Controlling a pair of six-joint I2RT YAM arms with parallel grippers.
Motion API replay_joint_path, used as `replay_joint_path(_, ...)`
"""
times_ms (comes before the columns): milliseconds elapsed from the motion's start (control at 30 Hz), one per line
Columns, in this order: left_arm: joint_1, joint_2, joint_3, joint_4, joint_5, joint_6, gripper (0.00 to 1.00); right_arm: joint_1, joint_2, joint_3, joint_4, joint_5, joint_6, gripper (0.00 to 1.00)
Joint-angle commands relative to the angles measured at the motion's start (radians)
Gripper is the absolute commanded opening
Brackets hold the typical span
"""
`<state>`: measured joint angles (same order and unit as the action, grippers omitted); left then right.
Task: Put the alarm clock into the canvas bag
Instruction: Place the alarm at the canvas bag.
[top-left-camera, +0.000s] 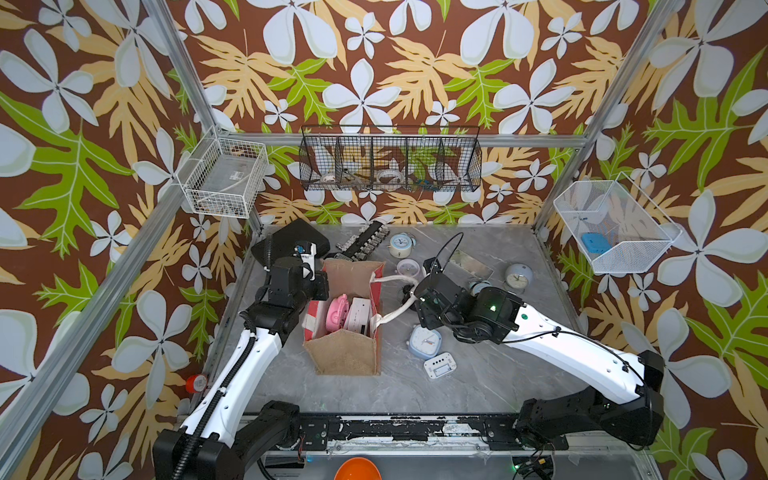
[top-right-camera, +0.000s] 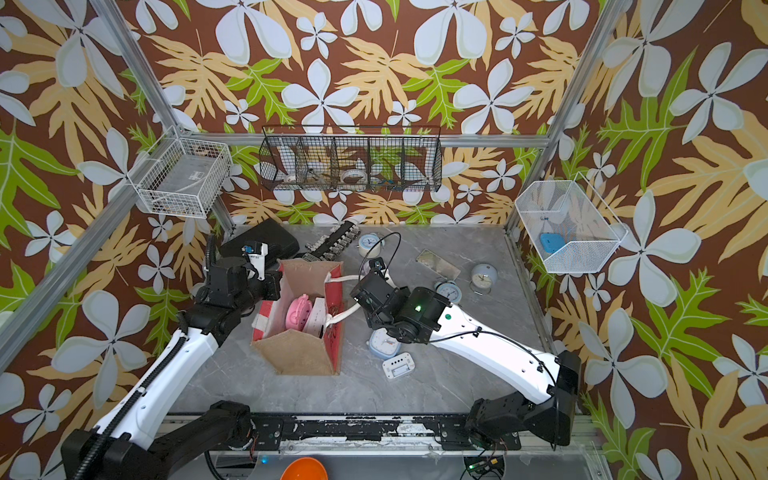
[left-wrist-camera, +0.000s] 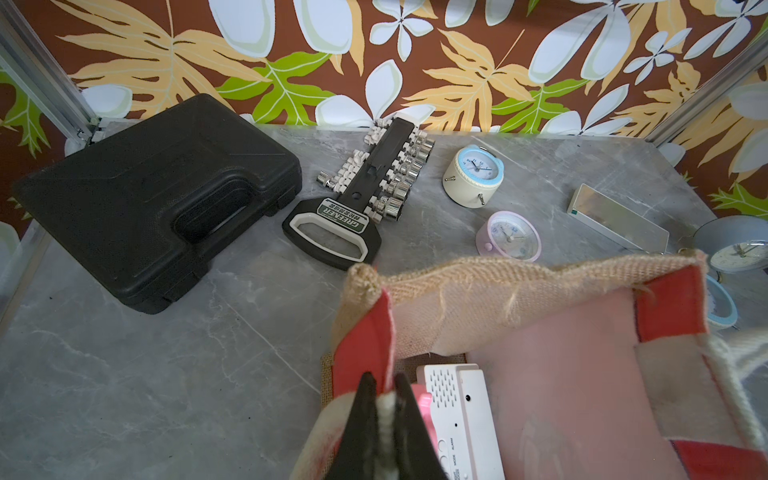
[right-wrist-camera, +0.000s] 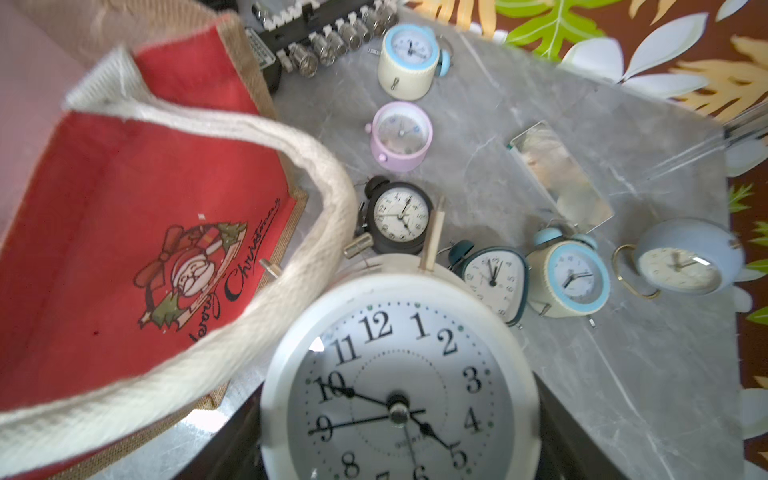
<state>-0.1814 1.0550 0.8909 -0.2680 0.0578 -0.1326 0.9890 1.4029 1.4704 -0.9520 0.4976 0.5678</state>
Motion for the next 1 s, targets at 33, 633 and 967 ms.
replay_joint_path(33,0.000,-0.001,0.002,0.006,0.013,0.001,0.00,-0.016,0.004,0.083,-0.075,0.122,-0.044,0.72)
replay_joint_path(633,0.000,-0.005,0.003,0.003,0.006,0.002,0.00,-0.057,0.038,0.315,-0.215,0.271,-0.128,0.73)
replay_joint_path(967,0.000,-0.004,0.005,0.003,0.002,0.002,0.00,-0.059,0.036,0.299,-0.164,0.170,-0.215,0.71)
